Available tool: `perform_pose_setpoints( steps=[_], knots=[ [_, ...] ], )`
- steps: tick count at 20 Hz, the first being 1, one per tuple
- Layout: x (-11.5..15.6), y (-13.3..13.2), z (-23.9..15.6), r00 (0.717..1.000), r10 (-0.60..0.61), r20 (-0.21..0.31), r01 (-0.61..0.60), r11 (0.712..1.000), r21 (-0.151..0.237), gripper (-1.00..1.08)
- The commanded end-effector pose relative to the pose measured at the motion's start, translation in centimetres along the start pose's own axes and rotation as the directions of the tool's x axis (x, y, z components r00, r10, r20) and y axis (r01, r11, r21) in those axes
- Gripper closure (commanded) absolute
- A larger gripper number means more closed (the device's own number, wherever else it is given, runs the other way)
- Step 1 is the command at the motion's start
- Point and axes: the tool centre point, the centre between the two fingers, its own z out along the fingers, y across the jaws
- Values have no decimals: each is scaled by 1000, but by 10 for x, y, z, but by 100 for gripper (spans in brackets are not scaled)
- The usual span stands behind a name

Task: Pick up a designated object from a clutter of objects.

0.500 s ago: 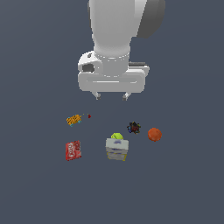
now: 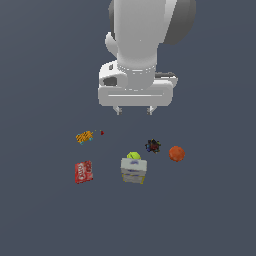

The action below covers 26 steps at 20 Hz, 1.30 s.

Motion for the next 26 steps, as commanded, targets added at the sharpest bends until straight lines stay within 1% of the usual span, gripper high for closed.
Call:
perform_pose_setpoints(
  steps=[1, 9, 15, 21, 26],
  knots=[
    [-1, -5, 2, 1000, -8, 9, 8, 1000, 3, -92],
    [2, -1, 5, 1000, -10, 7, 10, 1000, 3, -92],
    [17, 15, 21, 999, -32, 4, 32, 999, 7, -92],
    [40, 45, 52, 998, -70, -1, 70, 997, 11, -92],
    [63, 84, 93, 993, -114, -8, 114, 993, 12, -92]
  ],
)
